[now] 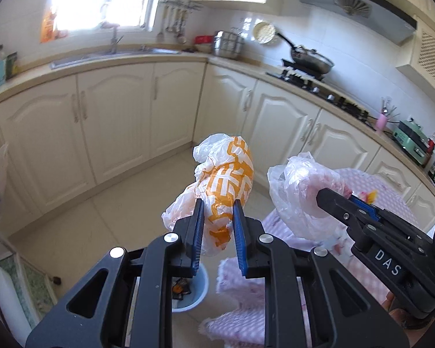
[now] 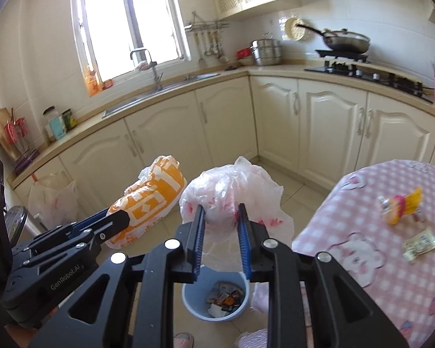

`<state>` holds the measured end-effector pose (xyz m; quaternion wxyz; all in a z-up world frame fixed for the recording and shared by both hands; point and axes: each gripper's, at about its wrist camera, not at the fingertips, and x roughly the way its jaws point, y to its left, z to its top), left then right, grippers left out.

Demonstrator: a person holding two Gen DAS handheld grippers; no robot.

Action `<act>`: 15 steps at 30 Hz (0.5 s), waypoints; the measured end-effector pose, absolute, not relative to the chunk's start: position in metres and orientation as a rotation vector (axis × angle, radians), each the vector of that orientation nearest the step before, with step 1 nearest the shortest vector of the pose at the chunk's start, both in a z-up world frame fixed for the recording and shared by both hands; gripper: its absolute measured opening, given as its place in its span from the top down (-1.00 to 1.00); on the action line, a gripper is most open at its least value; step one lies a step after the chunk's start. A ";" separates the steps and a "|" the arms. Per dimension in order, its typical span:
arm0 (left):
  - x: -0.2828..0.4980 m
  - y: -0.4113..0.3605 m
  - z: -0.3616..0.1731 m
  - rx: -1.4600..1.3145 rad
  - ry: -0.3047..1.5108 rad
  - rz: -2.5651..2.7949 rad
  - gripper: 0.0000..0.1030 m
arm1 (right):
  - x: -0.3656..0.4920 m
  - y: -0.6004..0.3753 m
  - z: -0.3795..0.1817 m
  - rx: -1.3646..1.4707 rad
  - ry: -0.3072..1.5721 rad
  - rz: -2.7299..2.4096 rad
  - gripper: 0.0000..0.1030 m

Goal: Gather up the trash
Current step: 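Carry both bags over the blue bucket and open both tools to drop them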

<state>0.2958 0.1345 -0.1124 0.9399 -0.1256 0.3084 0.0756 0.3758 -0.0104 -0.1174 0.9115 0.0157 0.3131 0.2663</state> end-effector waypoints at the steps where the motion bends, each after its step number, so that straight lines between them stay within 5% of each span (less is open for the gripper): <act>1: 0.295 0.142 -0.119 -0.257 0.648 0.167 0.65 | 0.375 -0.002 -0.123 0.027 0.658 0.555 0.59; 15: 0.316 0.209 -0.217 -0.328 0.850 0.283 0.64 | 0.391 0.079 -0.235 -0.068 0.876 0.594 0.59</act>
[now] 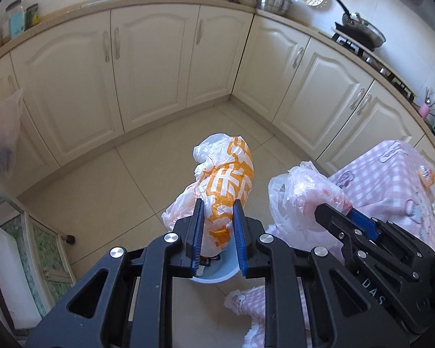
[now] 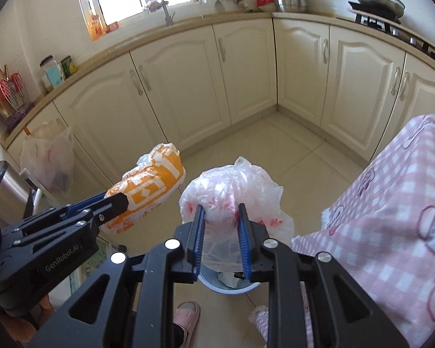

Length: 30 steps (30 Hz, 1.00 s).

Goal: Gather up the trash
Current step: 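Carry both bags over the blue bucket and open both tools to drop them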

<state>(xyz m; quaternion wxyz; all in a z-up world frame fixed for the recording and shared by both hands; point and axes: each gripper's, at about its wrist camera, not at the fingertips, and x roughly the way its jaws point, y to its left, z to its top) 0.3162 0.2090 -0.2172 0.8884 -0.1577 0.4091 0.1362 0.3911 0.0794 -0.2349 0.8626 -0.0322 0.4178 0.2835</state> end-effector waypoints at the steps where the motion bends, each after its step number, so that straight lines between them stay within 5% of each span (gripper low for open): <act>1: 0.320 0.210 -0.223 -0.330 0.861 0.284 0.64 | 0.394 0.080 -0.240 -0.071 0.885 0.588 0.59; 6: 0.340 0.213 -0.239 -0.353 0.888 0.265 0.59 | 0.409 0.074 -0.252 -0.068 0.903 0.554 0.59; 11: 0.351 0.212 -0.242 -0.368 0.876 0.248 -0.09 | 0.419 0.066 -0.259 -0.055 0.914 0.533 0.58; 30: 0.338 0.233 -0.248 -0.374 0.890 0.317 -0.15 | 0.430 0.089 -0.274 -0.047 0.947 0.584 0.57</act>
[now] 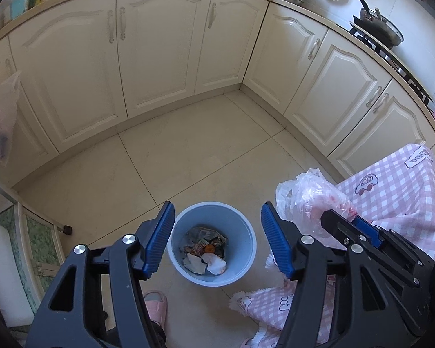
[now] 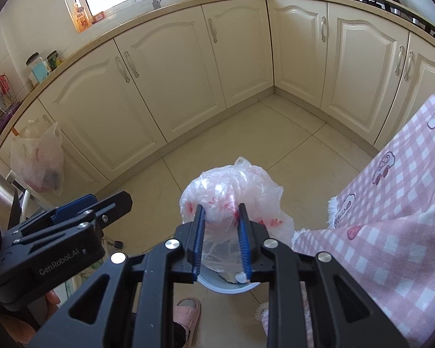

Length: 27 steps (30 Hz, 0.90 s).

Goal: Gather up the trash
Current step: 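Carry both bags over the blue bucket and open both tools to drop them, then move both tools back over the table toward the remaining wrappers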

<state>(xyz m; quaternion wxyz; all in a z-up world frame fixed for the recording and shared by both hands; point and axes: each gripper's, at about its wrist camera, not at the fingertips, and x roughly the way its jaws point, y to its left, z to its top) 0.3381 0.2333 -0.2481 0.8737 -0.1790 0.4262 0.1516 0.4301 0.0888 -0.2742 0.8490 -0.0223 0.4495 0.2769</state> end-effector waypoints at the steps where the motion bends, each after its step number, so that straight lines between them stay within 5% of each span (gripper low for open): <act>1: 0.337 0.236 -0.247 -0.378 0.885 0.324 -0.15 | 0.431 0.090 -0.273 -0.041 0.945 0.587 0.57; 8: 0.332 0.240 -0.233 -0.376 0.849 0.333 -0.28 | 0.442 0.094 -0.267 0.076 0.928 0.595 0.31; 27: 0.310 0.165 -0.153 -0.286 0.711 0.178 -0.32 | 0.402 0.004 -0.173 0.094 0.724 0.512 0.28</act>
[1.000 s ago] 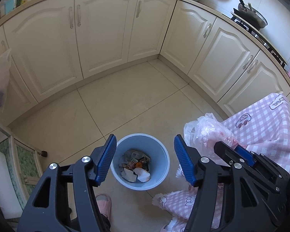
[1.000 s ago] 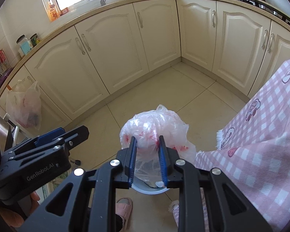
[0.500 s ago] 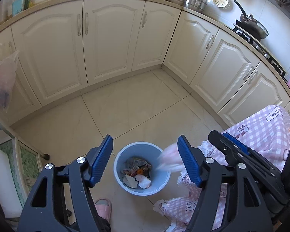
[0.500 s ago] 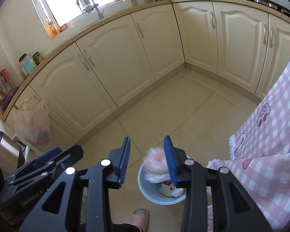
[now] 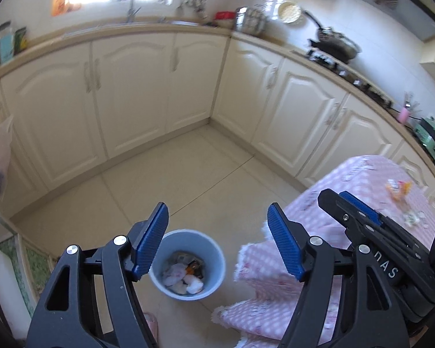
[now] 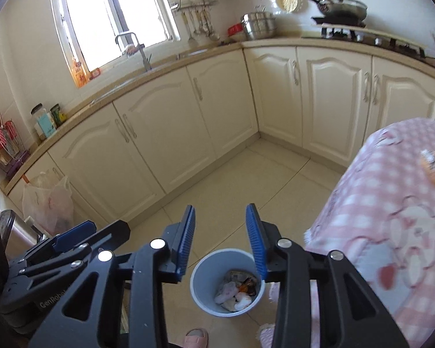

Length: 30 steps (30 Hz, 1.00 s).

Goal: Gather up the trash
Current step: 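Move both tools back over the table toward the remaining wrappers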

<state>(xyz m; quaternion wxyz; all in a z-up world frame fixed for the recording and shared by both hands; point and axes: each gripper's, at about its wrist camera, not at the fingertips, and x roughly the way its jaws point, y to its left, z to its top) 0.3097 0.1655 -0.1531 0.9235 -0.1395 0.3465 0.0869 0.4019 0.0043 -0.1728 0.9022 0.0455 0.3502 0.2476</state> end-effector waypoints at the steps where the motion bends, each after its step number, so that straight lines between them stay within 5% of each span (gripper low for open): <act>1: 0.309 0.157 -0.147 -0.278 0.701 0.160 -0.33 | 0.398 -0.005 -0.166 0.098 0.708 0.504 0.28; 12: 0.319 0.017 -0.108 -0.113 0.663 -0.116 -0.41 | 0.369 -0.166 -0.118 0.139 0.591 0.241 0.21; 30: 0.379 -0.162 -0.142 0.204 0.788 -0.311 -0.41 | 0.377 -0.331 -0.158 0.273 0.689 0.006 0.18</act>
